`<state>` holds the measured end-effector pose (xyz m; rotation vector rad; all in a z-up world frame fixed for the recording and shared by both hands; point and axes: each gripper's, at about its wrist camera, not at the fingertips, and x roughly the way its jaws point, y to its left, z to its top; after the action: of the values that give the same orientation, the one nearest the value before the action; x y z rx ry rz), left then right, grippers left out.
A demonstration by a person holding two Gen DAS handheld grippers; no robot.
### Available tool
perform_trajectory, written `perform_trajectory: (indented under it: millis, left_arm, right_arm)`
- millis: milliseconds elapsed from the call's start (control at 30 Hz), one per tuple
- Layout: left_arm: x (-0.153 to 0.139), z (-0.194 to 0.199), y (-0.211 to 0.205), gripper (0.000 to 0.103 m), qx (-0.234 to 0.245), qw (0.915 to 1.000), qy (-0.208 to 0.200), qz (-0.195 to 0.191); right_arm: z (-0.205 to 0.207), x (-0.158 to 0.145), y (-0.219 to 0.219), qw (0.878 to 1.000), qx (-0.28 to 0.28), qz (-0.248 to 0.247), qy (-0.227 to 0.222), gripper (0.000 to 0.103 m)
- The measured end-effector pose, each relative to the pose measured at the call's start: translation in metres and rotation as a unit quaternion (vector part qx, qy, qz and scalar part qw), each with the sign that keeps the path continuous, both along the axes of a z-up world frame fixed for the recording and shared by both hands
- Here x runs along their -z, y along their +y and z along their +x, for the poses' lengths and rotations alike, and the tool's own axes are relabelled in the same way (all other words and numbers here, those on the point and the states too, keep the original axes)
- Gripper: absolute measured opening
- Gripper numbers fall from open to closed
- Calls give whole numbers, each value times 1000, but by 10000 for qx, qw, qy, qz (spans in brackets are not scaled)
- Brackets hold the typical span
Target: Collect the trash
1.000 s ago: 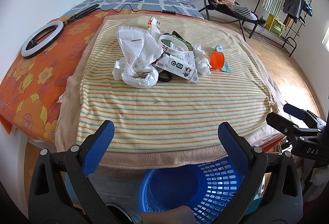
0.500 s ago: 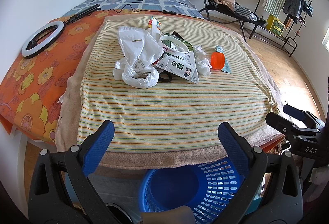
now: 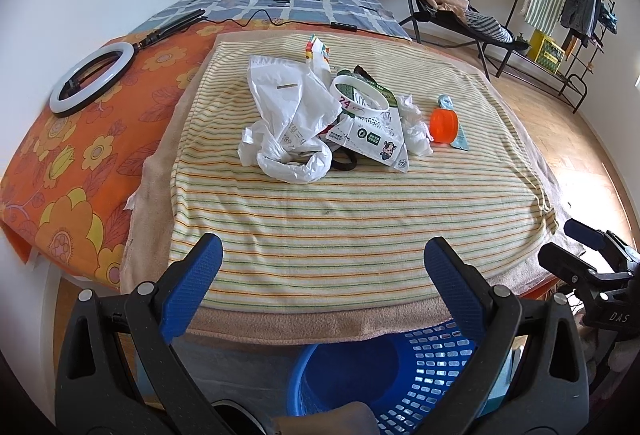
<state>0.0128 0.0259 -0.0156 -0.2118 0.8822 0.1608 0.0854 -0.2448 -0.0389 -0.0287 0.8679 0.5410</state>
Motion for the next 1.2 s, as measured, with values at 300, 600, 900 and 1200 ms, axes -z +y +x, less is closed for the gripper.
perform_trajectory:
  millis: [300, 600, 900, 1200]
  left_arm:
    - [-5, 24, 32, 100, -191, 9988, 106, -442]
    - [3, 57, 57, 81, -318, 9972, 284, -606]
    - [16, 83, 62, 73, -266, 9978, 416, -439]
    - [24, 111, 65, 73, -226, 9970, 503, -541]
  right_arm:
    - [28, -11, -1, 9999, 70, -32, -66, 102]
    - [92, -18, 11, 9999, 101, -21, 55, 93]
    - [135, 0, 55, 9996, -83, -250, 68, 89]
    - [165, 17, 76, 9989, 75, -447, 140, 83]
